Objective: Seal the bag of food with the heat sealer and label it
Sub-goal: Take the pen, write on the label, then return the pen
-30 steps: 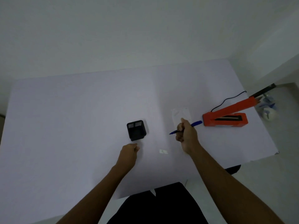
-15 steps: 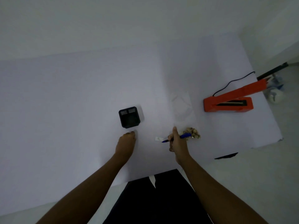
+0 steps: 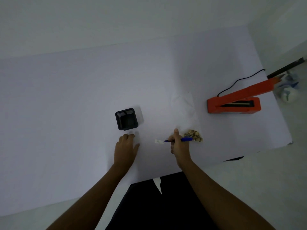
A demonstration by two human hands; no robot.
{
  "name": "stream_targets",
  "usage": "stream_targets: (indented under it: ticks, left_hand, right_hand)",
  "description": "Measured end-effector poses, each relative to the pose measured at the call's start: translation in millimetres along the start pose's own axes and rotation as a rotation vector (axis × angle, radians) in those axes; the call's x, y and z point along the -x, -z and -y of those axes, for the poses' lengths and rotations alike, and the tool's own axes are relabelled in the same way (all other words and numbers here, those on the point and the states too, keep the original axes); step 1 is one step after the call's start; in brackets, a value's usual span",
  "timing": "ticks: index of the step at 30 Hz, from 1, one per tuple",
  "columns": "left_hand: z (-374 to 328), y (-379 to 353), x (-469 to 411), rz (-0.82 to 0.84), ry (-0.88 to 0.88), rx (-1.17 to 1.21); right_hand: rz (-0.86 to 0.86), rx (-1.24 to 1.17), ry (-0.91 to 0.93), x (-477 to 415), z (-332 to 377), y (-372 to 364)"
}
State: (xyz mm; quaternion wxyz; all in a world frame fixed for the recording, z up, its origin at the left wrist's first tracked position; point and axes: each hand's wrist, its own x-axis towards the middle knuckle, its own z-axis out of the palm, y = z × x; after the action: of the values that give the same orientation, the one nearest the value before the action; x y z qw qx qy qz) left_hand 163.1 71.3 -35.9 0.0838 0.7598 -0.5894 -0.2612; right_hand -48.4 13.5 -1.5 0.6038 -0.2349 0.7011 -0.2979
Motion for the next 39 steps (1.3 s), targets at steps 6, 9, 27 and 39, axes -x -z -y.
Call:
stream_targets:
  ticks: [6, 9, 27, 39]
  left_hand:
    - [-44.3, -20.8, -11.1, 0.038, -0.223, 0.010]
    - [-52.4, -32.5, -20.0, 0.098, -0.286, -0.048]
    - [-44.7, -29.6, -20.4, 0.057, -0.249, -0.169]
    - [-43.0, -27.0, -21.2, 0.141, -0.097, -0.061]
  right_hand:
    - [0.008, 0.107, 0.149, -9.9, -4.1, -1.6]
    - [0.043, 0.201, 0.220, -12.5, -9.3, -8.4]
    - [0.130, 0.435, 0.569, -19.5, -34.1, -44.5]
    - [0.140, 0.468, 0.637, -21.6, -52.6, -50.9]
